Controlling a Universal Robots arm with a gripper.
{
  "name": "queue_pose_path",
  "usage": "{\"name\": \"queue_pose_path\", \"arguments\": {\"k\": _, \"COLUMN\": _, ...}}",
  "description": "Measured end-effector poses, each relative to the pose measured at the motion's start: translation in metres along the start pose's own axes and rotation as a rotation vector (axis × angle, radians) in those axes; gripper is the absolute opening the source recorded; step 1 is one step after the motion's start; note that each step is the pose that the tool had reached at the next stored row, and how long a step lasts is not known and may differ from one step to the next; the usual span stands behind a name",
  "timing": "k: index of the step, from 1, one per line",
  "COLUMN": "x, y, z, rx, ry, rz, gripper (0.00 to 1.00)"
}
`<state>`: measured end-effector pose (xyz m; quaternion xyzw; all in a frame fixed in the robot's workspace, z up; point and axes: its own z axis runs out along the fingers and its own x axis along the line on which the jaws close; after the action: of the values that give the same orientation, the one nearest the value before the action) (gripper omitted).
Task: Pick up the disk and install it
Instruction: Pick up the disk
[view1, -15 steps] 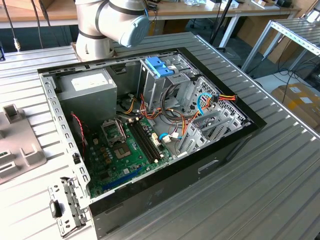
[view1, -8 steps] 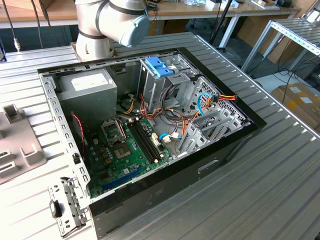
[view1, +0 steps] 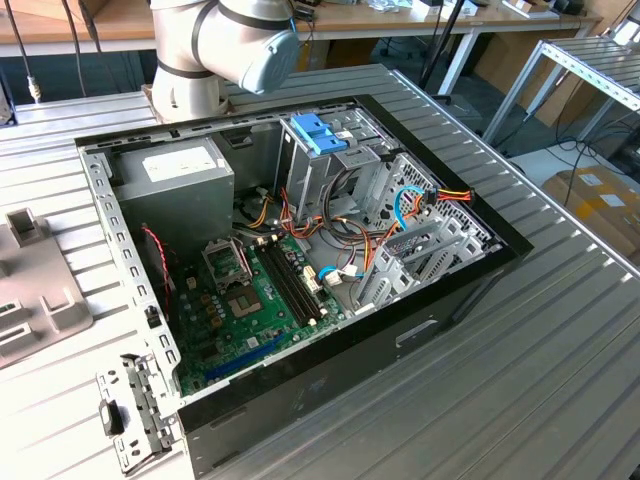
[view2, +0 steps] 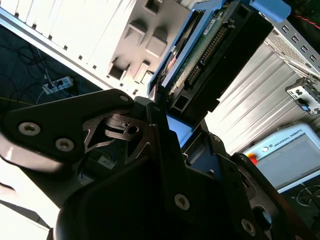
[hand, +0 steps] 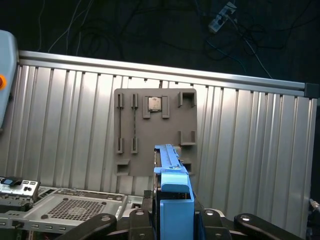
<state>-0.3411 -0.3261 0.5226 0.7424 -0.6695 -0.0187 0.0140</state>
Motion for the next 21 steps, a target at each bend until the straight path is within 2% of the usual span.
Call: {"name": "queue_pose_path", "arguments": {"k": 21, "x": 0.0096, "y": -0.0058, "z": 0.0008, "rx": -0.0001, "ry": 0.0, "rz": 0.0, "gripper": 0.37}}
